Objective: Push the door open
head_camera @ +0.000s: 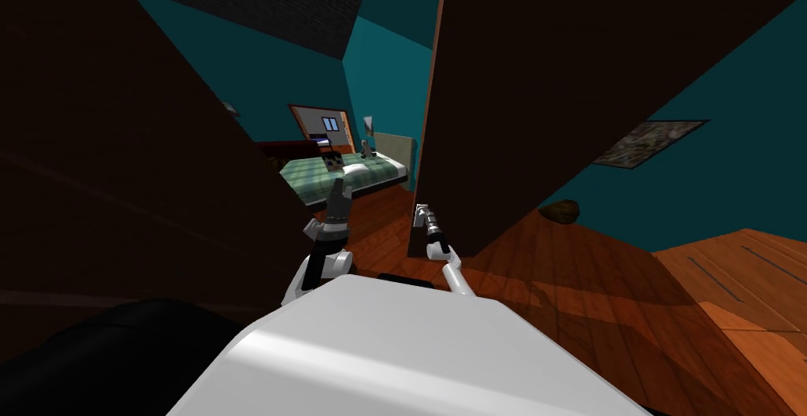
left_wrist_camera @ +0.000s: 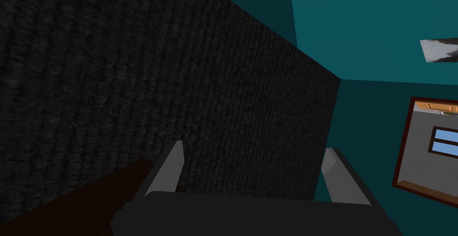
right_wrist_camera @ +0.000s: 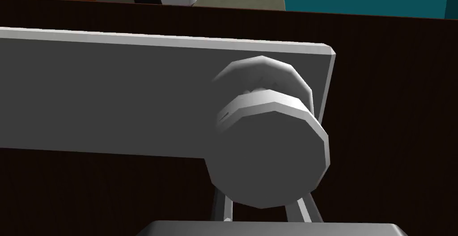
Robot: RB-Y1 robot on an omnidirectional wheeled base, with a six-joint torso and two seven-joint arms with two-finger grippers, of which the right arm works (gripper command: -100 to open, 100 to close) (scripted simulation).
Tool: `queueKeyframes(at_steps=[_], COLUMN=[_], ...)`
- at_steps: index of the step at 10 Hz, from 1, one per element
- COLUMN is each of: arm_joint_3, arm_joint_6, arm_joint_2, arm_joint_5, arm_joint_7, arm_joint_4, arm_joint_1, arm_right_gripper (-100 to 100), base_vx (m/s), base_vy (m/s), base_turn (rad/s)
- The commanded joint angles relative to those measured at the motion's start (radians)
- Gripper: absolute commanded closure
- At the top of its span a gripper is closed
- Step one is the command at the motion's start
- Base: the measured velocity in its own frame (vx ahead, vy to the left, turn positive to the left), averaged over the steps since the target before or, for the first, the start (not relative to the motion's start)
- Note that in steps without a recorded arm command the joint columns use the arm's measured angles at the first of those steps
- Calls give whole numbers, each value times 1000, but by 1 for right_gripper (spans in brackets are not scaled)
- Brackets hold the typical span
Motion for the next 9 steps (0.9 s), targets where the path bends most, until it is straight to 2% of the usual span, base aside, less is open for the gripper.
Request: queueKeyframes(at_steps=[1, 2, 3, 6, 7, 8, 9], arm_joint_3=[19, 36, 37, 54, 61, 70, 73], arm_joint_6=[-7, -9, 6, 25, 32, 42, 46], arm_joint_2=[-13, -17, -38, -42, -34, -18, -7], arm_joint_5=[-34, -56, -29, -9, -1, 9, 13], arm_joint_7=[27, 43, 20, 4, -3, -11, -14], arm_joint_4=[-3, -3, -27, -66, -82, -101, -110], arm_joint_1=[-2, -2, 17, 48, 61, 76, 83], arm_right_gripper=[100, 100, -100, -100, -100, -100, -100], base_vx=[92, 95, -55, -134, -176, -197, -184], base_vy=[-28, -3, -87, -115, -104, -51, 35], base_turn=[-189, -200, -117, -39, -58, -65, -49])
